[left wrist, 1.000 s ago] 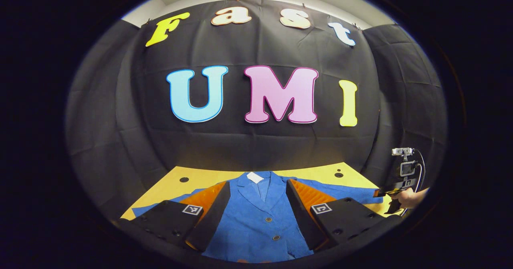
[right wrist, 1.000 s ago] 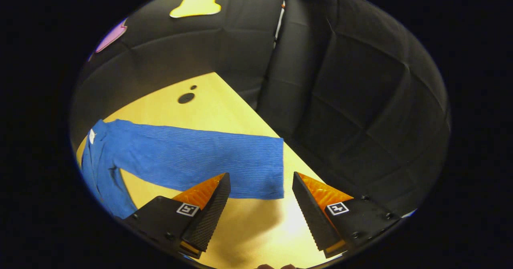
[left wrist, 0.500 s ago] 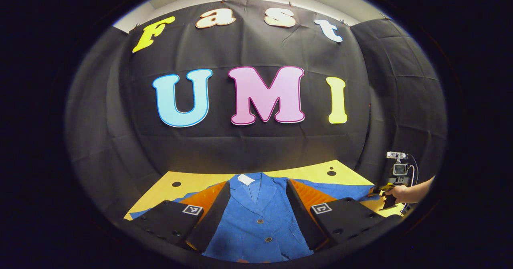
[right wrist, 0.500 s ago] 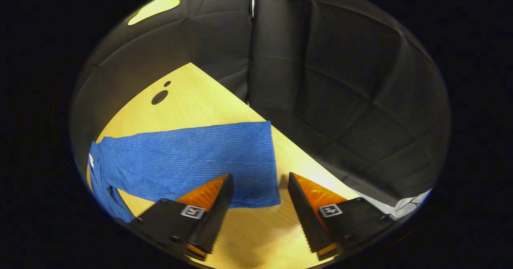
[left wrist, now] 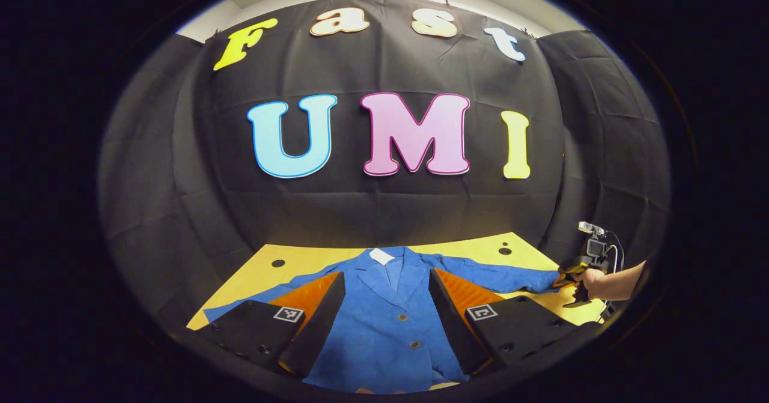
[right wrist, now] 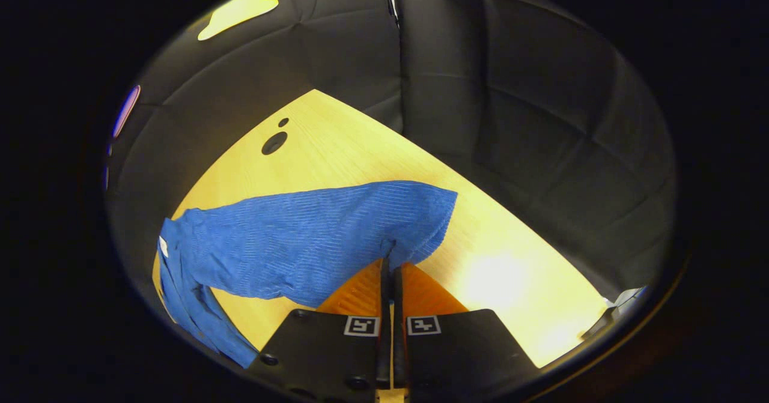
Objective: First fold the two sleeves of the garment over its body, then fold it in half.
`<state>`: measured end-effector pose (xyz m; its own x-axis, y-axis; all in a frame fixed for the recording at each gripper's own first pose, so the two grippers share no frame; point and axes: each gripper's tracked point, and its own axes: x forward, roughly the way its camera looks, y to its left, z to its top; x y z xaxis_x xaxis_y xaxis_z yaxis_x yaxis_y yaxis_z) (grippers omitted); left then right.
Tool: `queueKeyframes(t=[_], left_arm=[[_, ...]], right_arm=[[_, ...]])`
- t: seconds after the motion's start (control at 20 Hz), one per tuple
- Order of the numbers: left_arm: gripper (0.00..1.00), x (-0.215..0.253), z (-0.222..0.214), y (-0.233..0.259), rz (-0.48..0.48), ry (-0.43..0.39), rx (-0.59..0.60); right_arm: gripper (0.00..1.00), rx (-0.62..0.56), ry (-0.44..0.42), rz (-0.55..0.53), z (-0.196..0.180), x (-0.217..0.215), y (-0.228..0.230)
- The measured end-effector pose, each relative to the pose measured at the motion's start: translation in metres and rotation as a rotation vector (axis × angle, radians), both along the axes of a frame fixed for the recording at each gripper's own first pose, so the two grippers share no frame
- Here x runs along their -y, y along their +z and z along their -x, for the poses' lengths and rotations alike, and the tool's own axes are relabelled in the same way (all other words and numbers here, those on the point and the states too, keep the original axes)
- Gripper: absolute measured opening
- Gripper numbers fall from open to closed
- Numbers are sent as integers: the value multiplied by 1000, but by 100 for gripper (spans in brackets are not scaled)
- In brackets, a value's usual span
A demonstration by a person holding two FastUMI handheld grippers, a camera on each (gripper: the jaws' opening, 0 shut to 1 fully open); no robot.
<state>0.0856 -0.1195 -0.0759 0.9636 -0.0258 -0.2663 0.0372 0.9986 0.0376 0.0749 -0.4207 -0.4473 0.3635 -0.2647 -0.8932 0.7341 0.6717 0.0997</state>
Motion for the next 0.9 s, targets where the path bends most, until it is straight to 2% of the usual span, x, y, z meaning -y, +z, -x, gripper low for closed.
queueKeyframes(t=[0.1,0.2,0.4,0.65,0.9], left_arm=[[81,-16,2,0,-7,20,-4],[81,-30,4,1,9,33,1],[81,-60,9,-2,51,80,3],[81,-110,32,0,69,147,27],[81,-180,66,-16,111,274,3]], right_arm=[[3,79,-14,58,-20,-3,24],[2,130,24,63,-42,-25,47],[2,206,132,34,-90,-108,76],[2,273,345,-69,-149,-275,104],[2,309,581,-127,-194,-452,125]])
